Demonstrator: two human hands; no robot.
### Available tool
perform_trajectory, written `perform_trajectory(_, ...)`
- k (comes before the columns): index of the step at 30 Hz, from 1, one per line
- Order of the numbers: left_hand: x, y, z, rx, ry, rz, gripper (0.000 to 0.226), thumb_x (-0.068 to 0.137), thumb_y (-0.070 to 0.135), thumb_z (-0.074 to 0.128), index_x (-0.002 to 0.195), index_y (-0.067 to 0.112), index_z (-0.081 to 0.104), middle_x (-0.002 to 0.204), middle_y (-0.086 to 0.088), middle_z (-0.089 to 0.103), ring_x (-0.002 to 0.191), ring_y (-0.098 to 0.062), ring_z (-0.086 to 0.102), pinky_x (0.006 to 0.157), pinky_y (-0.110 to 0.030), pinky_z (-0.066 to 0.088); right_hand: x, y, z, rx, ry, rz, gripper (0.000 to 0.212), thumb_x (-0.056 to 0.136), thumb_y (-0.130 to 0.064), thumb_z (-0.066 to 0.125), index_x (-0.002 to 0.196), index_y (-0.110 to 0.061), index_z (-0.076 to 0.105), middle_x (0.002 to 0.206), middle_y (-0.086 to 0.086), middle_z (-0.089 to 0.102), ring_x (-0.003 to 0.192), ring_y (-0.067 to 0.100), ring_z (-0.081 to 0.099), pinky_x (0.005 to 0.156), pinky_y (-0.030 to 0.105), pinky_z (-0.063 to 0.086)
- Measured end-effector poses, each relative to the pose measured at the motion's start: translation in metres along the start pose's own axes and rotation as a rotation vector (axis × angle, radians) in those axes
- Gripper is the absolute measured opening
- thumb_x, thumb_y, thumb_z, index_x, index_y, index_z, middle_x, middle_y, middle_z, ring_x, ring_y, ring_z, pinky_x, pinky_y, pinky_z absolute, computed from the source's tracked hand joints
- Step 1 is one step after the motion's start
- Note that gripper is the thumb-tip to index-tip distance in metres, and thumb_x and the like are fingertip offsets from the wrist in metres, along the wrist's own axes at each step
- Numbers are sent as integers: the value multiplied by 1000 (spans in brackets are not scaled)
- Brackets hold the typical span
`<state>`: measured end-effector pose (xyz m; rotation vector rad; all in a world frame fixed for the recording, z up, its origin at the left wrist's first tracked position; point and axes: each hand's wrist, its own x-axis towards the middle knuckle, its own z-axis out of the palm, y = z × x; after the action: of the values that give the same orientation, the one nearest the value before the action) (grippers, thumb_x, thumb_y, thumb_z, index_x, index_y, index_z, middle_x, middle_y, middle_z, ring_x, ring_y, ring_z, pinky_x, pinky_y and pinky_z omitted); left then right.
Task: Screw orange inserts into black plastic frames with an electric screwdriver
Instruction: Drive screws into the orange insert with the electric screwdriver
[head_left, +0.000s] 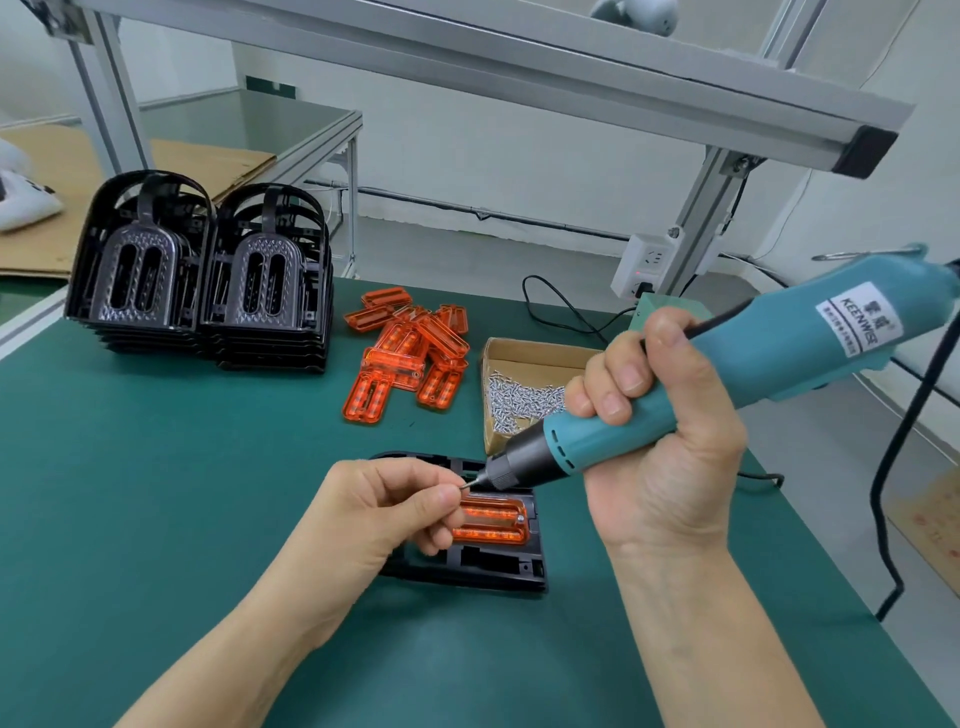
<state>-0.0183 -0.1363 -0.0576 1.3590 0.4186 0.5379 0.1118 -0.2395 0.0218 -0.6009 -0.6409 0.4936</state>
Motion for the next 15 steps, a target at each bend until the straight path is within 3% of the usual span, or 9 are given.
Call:
perform_trajectory(2, 0, -2, -2, 186, 15, 29, 11, 83, 13, 66, 78, 18, 74, 65, -2, 66, 56, -8, 56, 56, -18, 47, 0, 6, -4, -12, -3, 7, 17, 82, -14, 54, 68, -24, 58, 55, -7, 42, 43, 7, 40, 49, 21, 40)
perform_trajectory(5, 1, -8, -8, 728, 157, 159, 19, 90, 17, 60, 75, 28, 66, 67, 12, 63, 61, -3, 53, 58, -17, 41, 1, 17, -11, -70, 25, 15, 15, 81, -10, 57, 71, -22, 56, 56, -6, 43, 44, 8, 41, 49, 22, 39)
perform_trajectory(7, 0, -8, -9, 945, 199, 223, 17, 90, 20, 60, 77, 30, 61, 70, 15, 59, 70, -3, 52, 61, -17, 39, 1, 25, -17, -120, 49, 25, 17, 80, -8, 58, 71, -21, 56, 56, -4, 42, 44, 10, 40, 49, 22, 39)
perform_trajectory(11, 0, -12, -7, 1050, 164, 291, 10, 87, 20, 65, 80, 27, 67, 70, 16, 55, 72, -6, 47, 65, -15, 33, 0, 37, -24, -205, 52, 28, 16, 80, -6, 58, 72, -19, 55, 55, -3, 43, 44, 12, 41, 49, 24, 39)
perform_trajectory(15, 6, -14, -3, 1183, 145, 378, 11, 85, 13, 68, 77, 20, 68, 71, 10, 58, 71, -18, 50, 65, -27, 34, 1, 45, -26, -220, 41, 36, 16, 81, -5, 58, 73, -19, 56, 55, -2, 44, 45, 12, 41, 49, 24, 39)
